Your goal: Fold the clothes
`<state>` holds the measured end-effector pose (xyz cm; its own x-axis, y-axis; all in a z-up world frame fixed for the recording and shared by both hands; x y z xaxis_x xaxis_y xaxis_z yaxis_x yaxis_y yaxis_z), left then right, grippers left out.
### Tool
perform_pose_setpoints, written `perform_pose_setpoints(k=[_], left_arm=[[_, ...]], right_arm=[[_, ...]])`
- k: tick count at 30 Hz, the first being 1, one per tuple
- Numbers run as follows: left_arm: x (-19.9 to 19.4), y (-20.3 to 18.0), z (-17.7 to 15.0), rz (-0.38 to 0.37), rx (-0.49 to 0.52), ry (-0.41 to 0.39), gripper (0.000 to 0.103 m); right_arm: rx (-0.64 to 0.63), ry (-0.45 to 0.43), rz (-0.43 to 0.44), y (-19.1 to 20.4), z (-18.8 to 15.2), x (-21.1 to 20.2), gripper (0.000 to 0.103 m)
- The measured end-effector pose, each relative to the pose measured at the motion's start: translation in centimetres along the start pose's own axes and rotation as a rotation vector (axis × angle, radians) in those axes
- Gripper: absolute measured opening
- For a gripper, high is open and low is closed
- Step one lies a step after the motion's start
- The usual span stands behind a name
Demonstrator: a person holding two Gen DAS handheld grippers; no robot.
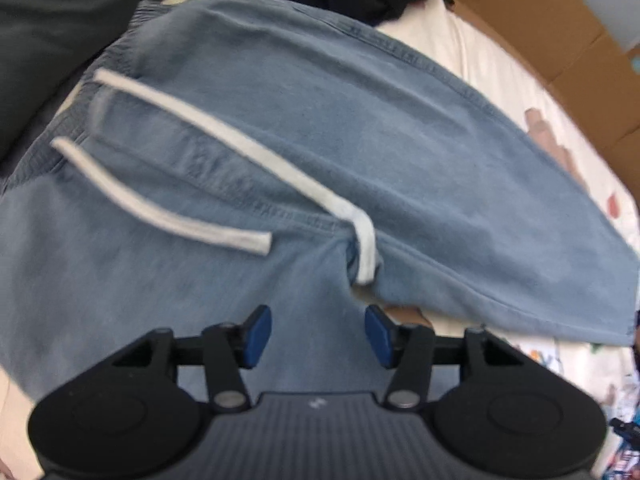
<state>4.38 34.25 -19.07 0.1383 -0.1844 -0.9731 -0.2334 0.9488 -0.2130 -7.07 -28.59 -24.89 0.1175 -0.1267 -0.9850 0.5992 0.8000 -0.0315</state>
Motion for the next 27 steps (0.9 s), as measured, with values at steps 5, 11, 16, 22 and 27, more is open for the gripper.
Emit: perform_pose_setpoints(k=[5,11,16,22,27], left_arm=[[2.4,-1.0,3.7,0.003,-0.032,-0.047,0.055],[2.5,3.8,2.5,0.005,-0.14,-0.074,0.055],[1.2,7.6,0.4,0.016,-0.25,-0.089,0.055],[1.3,9.9,-2.2,0.016,-0.37,-0.064,0.055],[1.4,10.3,-3.9,0.046,-0.41,-0.042,0.055]], right_arm=[[0.073,-0.053,0.034,-0.2,-1.6,-3.4,0.04],[0.144,-0.097,0.046,-0.7,-4.8,-6.4,0.041],[0.243,-0.07,0.054,-1.8,-8.4,-5.4,0.041],[0.362,-0.03,0.087,-3.2,-11.7,-3.1,0.041],[0.444,0.008,0.138,-4.6,-13.8,-1.6,0.042]])
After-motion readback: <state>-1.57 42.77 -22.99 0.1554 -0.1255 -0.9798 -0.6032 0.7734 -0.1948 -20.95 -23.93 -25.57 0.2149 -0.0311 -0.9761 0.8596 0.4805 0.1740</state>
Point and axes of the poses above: each gripper's, at about its wrist camera, not at the fingertips, and x roughly the way its jaws point, y to its left, z to its top, the point moved 2 cm from there along x, roughly the way its jaws point, and after that the axes turned 6 degrees about y, right-handed, at the moved point
